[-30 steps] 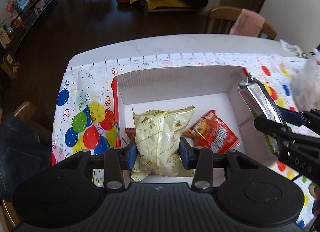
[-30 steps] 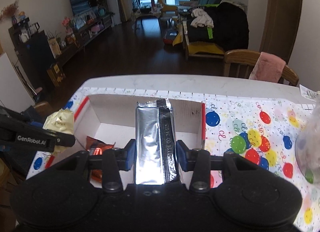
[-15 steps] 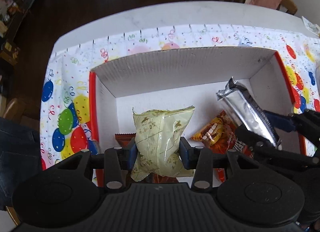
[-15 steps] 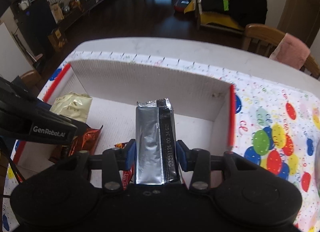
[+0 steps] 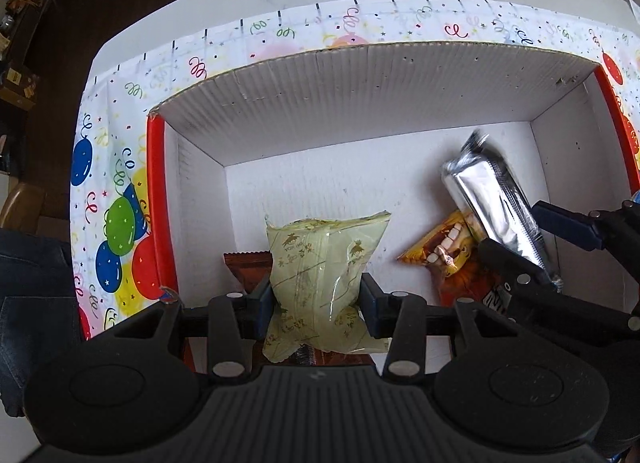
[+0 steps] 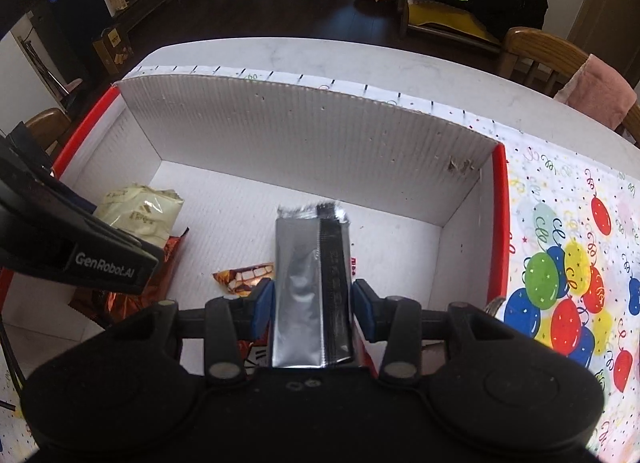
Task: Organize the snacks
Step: 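Carry the cream bag and silver bar into the red box and release them, then move both tools over the yellow candy and blue candy stick on the table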
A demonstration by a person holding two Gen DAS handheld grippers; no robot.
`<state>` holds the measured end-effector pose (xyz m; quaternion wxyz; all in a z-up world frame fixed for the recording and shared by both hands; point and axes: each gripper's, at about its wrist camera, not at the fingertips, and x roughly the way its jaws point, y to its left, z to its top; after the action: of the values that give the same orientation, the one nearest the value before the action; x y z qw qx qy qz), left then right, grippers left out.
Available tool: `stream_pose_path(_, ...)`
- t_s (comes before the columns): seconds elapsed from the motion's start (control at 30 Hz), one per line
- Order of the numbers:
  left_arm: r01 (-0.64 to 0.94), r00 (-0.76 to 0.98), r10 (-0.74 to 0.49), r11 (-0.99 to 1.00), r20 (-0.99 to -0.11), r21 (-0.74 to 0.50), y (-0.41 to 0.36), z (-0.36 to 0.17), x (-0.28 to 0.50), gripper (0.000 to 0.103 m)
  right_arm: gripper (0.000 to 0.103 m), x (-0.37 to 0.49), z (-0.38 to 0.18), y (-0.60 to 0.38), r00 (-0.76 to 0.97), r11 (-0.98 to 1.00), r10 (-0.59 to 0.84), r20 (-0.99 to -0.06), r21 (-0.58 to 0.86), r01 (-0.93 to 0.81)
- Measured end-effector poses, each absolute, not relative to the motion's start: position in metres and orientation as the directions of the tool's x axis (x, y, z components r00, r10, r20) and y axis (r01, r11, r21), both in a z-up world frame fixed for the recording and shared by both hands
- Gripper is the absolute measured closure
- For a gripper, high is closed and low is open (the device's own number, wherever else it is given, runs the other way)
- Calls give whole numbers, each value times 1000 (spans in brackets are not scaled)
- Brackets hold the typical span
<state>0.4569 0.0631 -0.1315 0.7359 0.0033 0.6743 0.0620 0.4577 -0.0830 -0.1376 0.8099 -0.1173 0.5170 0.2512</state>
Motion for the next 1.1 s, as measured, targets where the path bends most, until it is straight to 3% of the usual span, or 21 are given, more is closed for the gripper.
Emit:
stream_pose_path(0.2,-85,80,84,993,-993,77,61,-131,454,54,56,454,-132,-84,352,845,298,-887,73,-530)
stream_pose_path(0.27,-92,92,78,993,-993,69,62,-128,452,44,51,452,-128,-86,364,847,302,-881,73,-527)
stream_pose_path(0.33,-101,104,75,993,-992,64,64,-124,450,41,48,449,-123,-88,375,848,305,-875,70,-525)
stream_pose_path(1.1,-65,373,1,998,-928,-25,66,-36,364,41,33,377,-44,-125,480,851,412,-775,139,-505)
